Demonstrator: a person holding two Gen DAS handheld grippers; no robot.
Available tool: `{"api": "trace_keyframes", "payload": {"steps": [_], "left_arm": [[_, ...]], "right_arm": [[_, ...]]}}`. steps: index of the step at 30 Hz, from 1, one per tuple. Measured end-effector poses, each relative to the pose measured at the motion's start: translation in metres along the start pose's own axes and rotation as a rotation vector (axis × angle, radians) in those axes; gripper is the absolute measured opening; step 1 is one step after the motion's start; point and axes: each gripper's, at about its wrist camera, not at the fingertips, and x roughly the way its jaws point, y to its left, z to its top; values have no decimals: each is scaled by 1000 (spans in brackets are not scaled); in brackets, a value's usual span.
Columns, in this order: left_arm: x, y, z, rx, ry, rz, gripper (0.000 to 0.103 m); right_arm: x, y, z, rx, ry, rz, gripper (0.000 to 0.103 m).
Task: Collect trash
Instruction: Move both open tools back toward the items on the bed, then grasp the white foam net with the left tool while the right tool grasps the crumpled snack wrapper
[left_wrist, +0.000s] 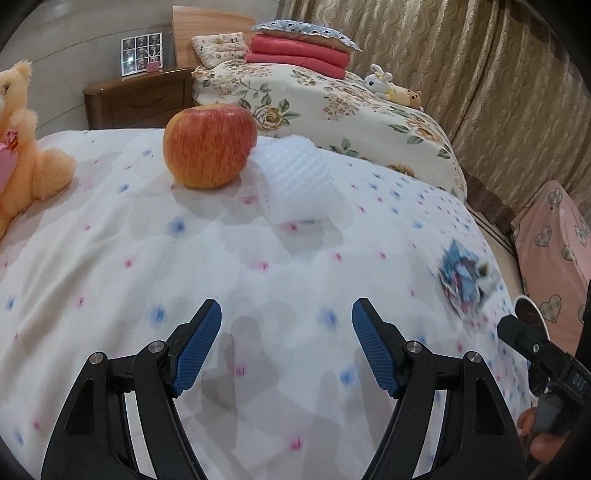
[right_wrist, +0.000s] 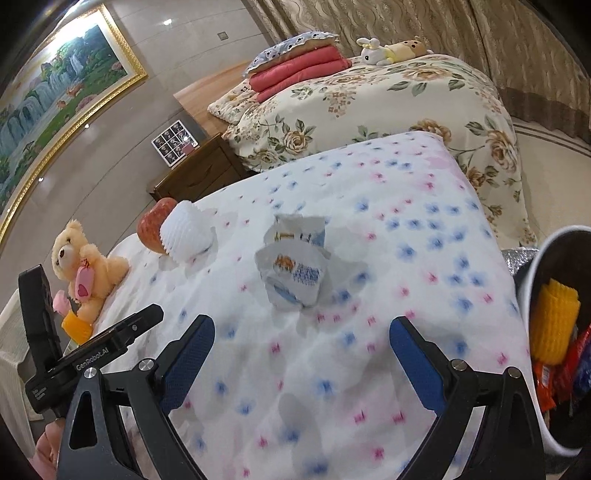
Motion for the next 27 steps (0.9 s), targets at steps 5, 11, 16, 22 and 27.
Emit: {"api": "trace_keyframes", "payload": {"steps": [5,11,16,22,27], "left_arm": [[20,3,21,-9,-9,0,75],[41,9,44,-34,-12,-9,76],[48,11,56,-40,-41,-28,75],[55,5,58,-8,-31,-49,26],[42,-2,48,25,-31,-66,13]], "right_arm": [[16,1,11,-1,6,0,96],[31,5,17,-22,16,-5,92],[35,4,20,-22,11,-11,83],[35,-3,20,7,9,-11,57],[33,-4,18,18,13,6,33]]}}
